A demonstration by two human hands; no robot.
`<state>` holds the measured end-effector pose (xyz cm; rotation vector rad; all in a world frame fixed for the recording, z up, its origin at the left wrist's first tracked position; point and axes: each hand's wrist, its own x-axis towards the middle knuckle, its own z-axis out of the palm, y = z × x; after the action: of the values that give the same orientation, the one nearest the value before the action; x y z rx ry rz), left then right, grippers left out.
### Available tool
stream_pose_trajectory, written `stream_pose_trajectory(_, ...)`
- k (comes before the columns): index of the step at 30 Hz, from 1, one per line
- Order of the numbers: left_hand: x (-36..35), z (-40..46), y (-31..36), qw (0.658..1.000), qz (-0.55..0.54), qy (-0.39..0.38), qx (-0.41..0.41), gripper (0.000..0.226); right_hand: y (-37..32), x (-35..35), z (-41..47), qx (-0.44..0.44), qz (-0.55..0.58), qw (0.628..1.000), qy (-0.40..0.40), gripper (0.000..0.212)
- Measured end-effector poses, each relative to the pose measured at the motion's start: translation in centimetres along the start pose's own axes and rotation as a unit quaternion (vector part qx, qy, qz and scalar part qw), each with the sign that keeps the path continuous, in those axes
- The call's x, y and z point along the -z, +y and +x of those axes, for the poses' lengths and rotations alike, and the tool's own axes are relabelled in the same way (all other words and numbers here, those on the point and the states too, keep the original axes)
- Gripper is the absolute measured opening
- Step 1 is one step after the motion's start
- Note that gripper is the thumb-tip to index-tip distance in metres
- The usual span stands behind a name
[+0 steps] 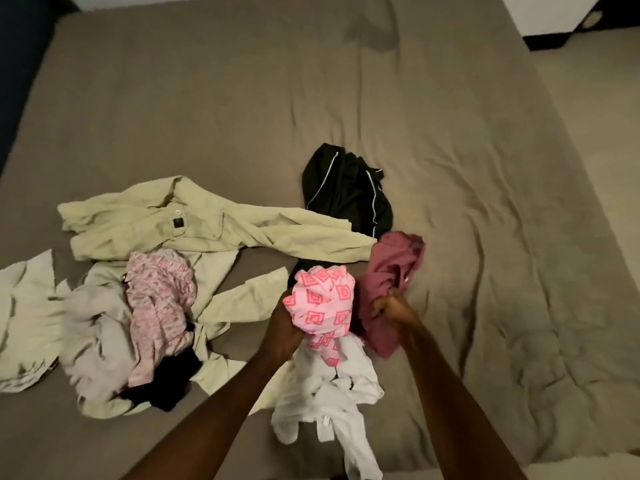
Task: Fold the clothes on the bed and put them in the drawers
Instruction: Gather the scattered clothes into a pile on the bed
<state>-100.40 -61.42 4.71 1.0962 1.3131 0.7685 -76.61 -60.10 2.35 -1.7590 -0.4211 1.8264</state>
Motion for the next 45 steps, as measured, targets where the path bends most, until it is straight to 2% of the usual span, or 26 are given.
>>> stream_pose_trajectory(1,1.1,-0.8,0.3,0.999,0.050,0.000,-0.021,0.032,-0.2,-2.8,-1.5,0.023,-0.014,0.999,-0.033,0.021)
stream_pose_trajectory(2,2.8,-1.8,1.1,0.999,0.044,0.018,0.000,0.030,-0.2,-5.7,-3.0,0.051,-0.026,0.996,-0.061,0.017)
stream_pose_trajectory(4,6.8,-4.3,2.7,0.998,0.059,0.038,-0.005,0.034,1.0,-10.9,-3.8,0.097,-0.007,0.990,-0.106,0.049)
stream_pose_trajectory(5,8.8,-5.4,3.5,0.995,0.080,0.051,0.007,0.052,1.1,-13.5,-4.7,0.091,-0.006,0.988,-0.127,0.058)
stream_pose_trajectory(7,13.5,-7.3,4.7,0.990,0.101,0.093,0.037,0.102,0.2,-18.9,-7.2,0.092,-0.004,0.986,-0.137,0.058)
stream_pose_trajectory(8,15.9,-8.1,5.0,0.987,0.108,0.098,0.067,0.109,-0.3,-21.1,-8.0,0.101,-0.004,0.983,-0.154,0.065)
stream_pose_trajectory(10,21.3,-9.6,5.7,0.978,0.102,0.140,0.118,0.091,-2.0,-26.5,-10.2,0.124,-0.036,0.974,-0.189,0.083)
stream_pose_trajectory(12,26.5,-10.7,6.4,0.977,0.110,0.177,0.042,0.079,-3.2,-31.5,-10.9,0.137,-0.055,0.964,-0.221,0.092)
stream_pose_trajectory(14,31.0,-11.6,6.3,0.966,0.137,0.219,0.017,0.076,-3.8,-36.1,-10.9,0.145,-0.083,0.956,-0.241,0.101)
stream_pose_trajectory(15,32.8,-11.9,6.2,0.960,0.155,0.234,0.019,0.070,-3.9,-38.0,-11.0,0.147,-0.096,0.953,-0.246,0.099)
stream_pose_trajectory(17,36.4,-13.0,5.9,0.953,0.149,0.261,0.026,0.063,-3.5,-42.6,-11.2,0.152,-0.114,0.952,-0.241,0.080)
stream_pose_trajectory(20,40.4,-13.5,4.0,0.954,0.127,0.265,0.052,0.070,-3.1,-47.6,-11.3,0.144,-0.130,0.956,-0.219,0.058)
stream_pose_trajectory(22,42.3,-13.3,1.8,0.952,0.134,0.251,0.116,0.076,-1.6,-49.1,-9.9,0.128,-0.183,0.960,-0.172,0.039)
stream_pose_trajectory(24,43.0,-13.4,-0.6,0.943,0.149,0.238,0.176,0.074,0.5,-48.9,-8.5,0.123,-0.254,0.955,-0.091,0.036)
stream_pose_trajectory(26,42.3,-13.6,-2.4,0.940,0.157,0.226,0.200,0.072,3.0,-47.2,-7.2,0.089,-0.268,0.959,-0.032,0.038)
stream_pose_trajectory(29,40.8,-13.4,-5.5,0.937,0.180,0.187,0.232,0.073,6.3,-43.7,-5.0,0.038,-0.252,0.967,0.025,0.032)
stream_pose_trajectory(32,38.7,-13.1,-8.1,0.939,0.189,0.147,0.246,0.064,8.0,-39.0,-4.4,0.026,-0.309,0.949,0.057,0.020)
stream_pose_trajectory(34,36.7,-12.2,-8.9,0.944,0.191,0.118,0.241,0.052,8.7,-35.4,-4.4,0.008,-0.307,0.948,0.086,0.012)
stream_pose_trajectory(36,34.6,-11.2,-9.6,0.950,0.177,0.093,0.240,0.042,9.7,-31.8,-4.2,0.011,-0.313,0.940,0.138,0.018)
stream_pose_trajectory(39,30.4,-9.2,-11.3,0.953,0.173,0.051,0.243,0.042,12.0,-26.1,-3.5,-0.028,-0.354,0.916,0.185,0.037)
stream_pose_trajectory(42,26.0,-7.4,-13.0,0.954,0.177,0.011,0.240,0.044,14.5,-21.1,-2.2,-0.060,-0.422,0.873,0.236,0.068)
stream_pose_trajectory(45,21.4,-6.4,-15.0,0.954,0.162,0.005,0.252,0.046,17.0,-17.4,-0.5,-0.073,-0.488,0.823,0.281,0.091)
